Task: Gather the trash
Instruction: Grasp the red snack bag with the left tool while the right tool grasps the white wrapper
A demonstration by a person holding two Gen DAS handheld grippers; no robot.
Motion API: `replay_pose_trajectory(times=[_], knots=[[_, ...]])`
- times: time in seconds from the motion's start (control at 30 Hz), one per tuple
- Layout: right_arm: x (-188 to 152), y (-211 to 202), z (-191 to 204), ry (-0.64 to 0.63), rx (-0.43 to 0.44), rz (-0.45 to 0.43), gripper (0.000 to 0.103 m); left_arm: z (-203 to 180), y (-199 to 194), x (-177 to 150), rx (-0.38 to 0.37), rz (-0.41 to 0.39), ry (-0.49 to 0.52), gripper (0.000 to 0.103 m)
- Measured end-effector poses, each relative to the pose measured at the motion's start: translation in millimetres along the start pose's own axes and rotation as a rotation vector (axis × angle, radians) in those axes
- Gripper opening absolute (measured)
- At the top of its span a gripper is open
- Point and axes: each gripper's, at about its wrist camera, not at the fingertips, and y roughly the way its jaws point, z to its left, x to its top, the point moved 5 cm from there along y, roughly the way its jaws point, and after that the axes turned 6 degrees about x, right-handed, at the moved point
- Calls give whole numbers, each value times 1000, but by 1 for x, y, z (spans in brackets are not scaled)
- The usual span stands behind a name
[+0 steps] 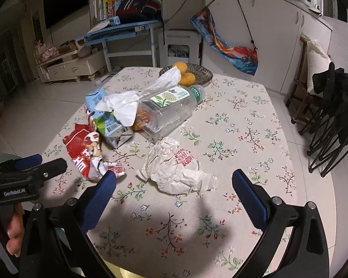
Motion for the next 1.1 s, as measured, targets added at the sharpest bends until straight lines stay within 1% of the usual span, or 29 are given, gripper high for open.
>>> replay_pose_trajectory(times=[0.07, 0.17, 0.23, 0.27, 0.3, 0.37, 0.4, 0.43, 0.47, 0.5, 0.53, 0.63, 0.77, 0.87, 0.93, 0.97, 1.07, 1.1], knots=[[1, 3, -2, 10, 6, 5, 96, -1, 6, 4, 0, 8, -13, 95], [1, 5, -4, 23, 15, 12, 96, -3, 22, 7, -2, 37, -39, 85], [2, 6, -5, 22, 16, 15, 96, -3, 29, 7, 0, 53, -50, 70], [2, 7, -5, 21, 14, 16, 96, -4, 33, 7, -6, 64, -54, 65], [3, 8, -4, 20, 13, 18, 96, -4, 37, 6, -12, 72, -55, 57], [4, 11, -5, 20, 11, 23, 96, -5, 41, 9, -18, 57, -57, 50], [4, 13, -4, 20, 11, 27, 96, -7, 42, 9, -28, 56, -52, 39], [4, 14, -4, 20, 11, 29, 96, -10, 43, 11, -49, 61, -48, 34], [4, 15, -4, 18, 12, 31, 96, -10, 43, 12, -51, 59, -49, 32], [4, 16, -4, 15, 13, 34, 96, -10, 42, 12, -56, 56, -51, 25], [4, 17, -3, 13, 13, 37, 96, -10, 41, 13, -64, 57, -48, 21], [4, 21, -2, 6, 16, 48, 95, -7, 34, 17, -78, 51, -38, 15], [3, 29, -1, 11, 27, 71, 86, 6, 14, 17, -66, 27, -25, 14], [2, 36, -3, 26, 36, 88, 81, 21, 2, 14, -66, 20, -31, 13], [1, 41, -3, 29, 37, 101, 79, 32, -3, 12, -50, 16, -36, 13], [0, 42, -2, 26, 35, 105, 77, 37, -3, 10, -42, 19, -39, 13], [-2, 49, -2, 22, 33, 125, 75, 47, 6, 4, -45, 66, -55, 15], [-3, 50, -1, 21, 31, 130, 73, 50, 9, 4, -42, 78, -64, 18]])
